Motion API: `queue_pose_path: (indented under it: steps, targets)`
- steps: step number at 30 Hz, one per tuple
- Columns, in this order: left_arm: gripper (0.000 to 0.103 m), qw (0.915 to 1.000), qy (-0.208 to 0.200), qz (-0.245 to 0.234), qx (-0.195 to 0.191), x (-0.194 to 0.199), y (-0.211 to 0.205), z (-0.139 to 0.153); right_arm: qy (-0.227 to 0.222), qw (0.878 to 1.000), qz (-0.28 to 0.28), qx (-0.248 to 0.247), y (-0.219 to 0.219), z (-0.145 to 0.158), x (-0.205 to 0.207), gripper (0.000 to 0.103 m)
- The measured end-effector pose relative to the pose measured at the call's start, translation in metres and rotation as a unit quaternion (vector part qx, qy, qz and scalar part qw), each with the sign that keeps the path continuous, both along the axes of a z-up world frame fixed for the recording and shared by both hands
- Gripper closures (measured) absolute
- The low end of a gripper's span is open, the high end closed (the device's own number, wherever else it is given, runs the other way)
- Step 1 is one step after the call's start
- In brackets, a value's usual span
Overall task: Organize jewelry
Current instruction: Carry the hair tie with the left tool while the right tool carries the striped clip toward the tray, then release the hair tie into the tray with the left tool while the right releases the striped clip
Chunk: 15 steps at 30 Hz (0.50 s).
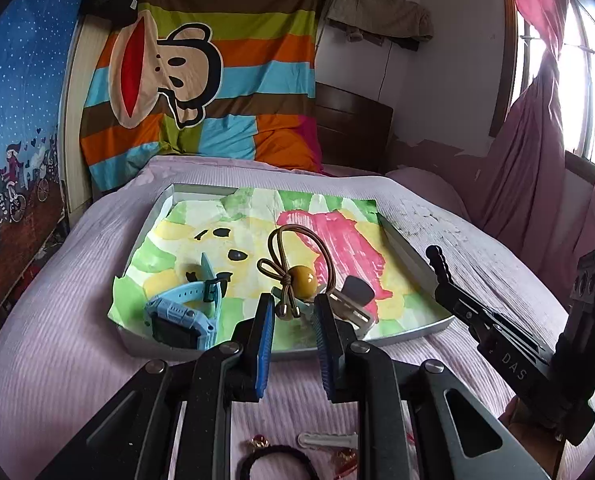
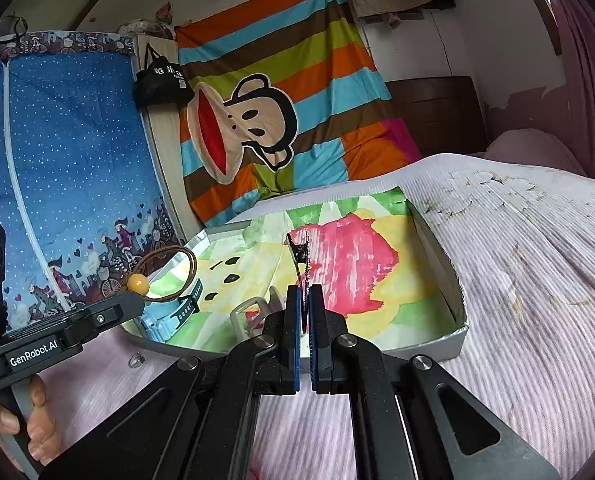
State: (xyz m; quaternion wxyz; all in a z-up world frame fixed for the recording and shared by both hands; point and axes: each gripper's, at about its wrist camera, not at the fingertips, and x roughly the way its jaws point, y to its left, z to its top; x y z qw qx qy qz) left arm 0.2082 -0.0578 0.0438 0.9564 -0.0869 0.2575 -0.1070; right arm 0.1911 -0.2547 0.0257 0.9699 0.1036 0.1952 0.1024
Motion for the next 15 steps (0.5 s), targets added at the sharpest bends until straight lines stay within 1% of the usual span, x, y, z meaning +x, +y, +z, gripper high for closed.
queue_pose_path:
  steps: [2,6,11,15]
  targets:
    - [0.084,1.0000,0.005,0.001,-0.002,0.012,0.000,-0.002,0.002,1.000,0.002,-0.009,0.003,-0.001,0.009,0.099]
    - [0.084,0.9997,0.024,0.005,0.005,0.035,-0.002,-0.011,0.021,0.999,0.009,-0.023,0.007,-0.005,0.030,0.099]
    - [0.084,0.9977,0.066,0.010,0.016,0.057,-0.009,-0.026,0.062,0.997,0.004,-0.046,0.013,-0.018,0.051,0.099]
    - [0.084,0.9957,0.086,0.010,0.031,0.062,-0.013,-0.036,0.098,0.993,-0.001,-0.060,0.015,-0.028,0.062,0.099]
